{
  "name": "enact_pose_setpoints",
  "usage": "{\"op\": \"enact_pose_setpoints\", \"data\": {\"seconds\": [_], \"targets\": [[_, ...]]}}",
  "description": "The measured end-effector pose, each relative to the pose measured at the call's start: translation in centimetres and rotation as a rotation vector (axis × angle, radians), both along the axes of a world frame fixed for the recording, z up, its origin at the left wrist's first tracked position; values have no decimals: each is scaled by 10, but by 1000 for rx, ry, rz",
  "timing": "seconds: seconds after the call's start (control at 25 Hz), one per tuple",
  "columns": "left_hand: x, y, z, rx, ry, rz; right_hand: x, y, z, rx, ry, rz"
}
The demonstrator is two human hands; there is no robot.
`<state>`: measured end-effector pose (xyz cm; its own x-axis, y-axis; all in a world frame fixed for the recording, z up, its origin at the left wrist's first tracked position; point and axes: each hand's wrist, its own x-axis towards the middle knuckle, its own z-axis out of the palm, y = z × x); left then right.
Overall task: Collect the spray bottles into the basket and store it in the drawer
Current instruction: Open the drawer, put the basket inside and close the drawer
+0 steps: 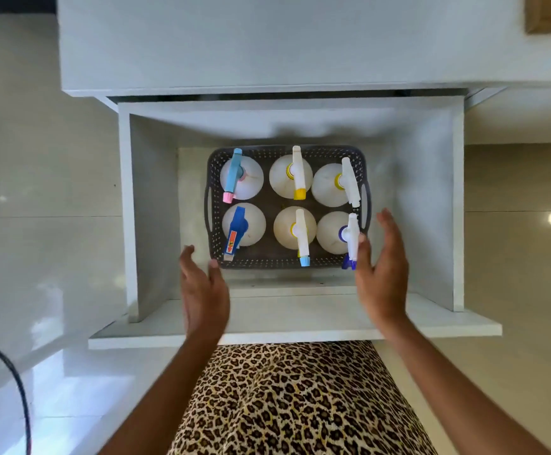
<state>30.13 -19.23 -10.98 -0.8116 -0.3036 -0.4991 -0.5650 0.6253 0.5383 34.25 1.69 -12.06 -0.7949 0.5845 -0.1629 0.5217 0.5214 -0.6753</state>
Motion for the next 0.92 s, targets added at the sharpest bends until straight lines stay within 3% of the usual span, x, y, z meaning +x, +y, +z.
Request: {"op": "enact_pose_setpoints", "data": {"seconds": [0.12,0.24,0.32,0.56,0.92], "targets": [[49,2,13,14,107,-436,43,-39,13,148,23,247],[95,1,7,-161,186,-809,84,-69,10,317,-78,457],[120,0,-2,-277,188,-940,110,-80,5,371,-162,571],[143,-2,-23,-554,249,-1081,147,-69,-16,567,-302,767],[129,10,-16,-525,102,-1025,127,-71,-8,367,-404,743]]}}
